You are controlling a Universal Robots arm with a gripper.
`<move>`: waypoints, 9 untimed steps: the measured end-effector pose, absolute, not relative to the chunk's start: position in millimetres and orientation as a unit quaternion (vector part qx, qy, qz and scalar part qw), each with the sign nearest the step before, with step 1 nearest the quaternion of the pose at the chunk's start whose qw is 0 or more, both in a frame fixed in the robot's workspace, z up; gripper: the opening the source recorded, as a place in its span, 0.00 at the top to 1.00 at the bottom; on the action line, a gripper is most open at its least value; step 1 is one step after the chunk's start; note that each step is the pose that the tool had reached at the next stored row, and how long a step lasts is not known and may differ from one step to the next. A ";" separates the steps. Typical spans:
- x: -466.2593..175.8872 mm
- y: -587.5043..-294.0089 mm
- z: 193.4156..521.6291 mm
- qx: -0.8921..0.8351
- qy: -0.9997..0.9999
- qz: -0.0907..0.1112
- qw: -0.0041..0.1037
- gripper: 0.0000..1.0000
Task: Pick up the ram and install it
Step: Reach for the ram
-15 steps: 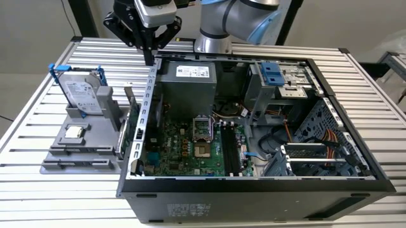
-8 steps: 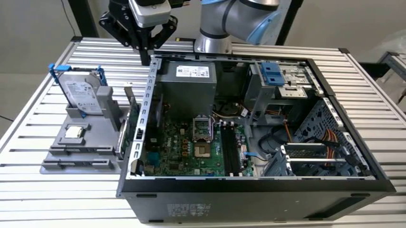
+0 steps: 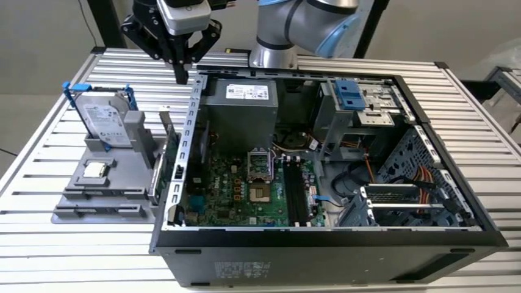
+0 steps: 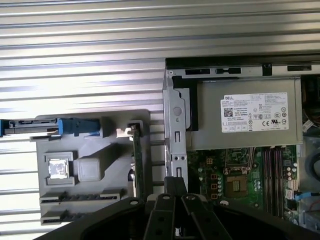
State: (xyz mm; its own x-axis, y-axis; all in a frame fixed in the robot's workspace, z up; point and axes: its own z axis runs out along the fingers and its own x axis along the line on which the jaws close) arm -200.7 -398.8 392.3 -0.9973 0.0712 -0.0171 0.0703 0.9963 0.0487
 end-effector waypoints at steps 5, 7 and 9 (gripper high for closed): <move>-203.4 -398.8 392.4 0.035 0.999 0.024 0.009 1.00; -205.1 -398.8 392.3 0.035 0.999 0.024 0.009 1.00; -206.8 -398.8 392.3 0.035 0.999 0.024 0.009 1.00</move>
State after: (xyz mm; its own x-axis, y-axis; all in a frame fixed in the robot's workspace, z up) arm -206.8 -398.8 392.3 -0.9973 0.0711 -0.0171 0.0702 0.9963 0.0487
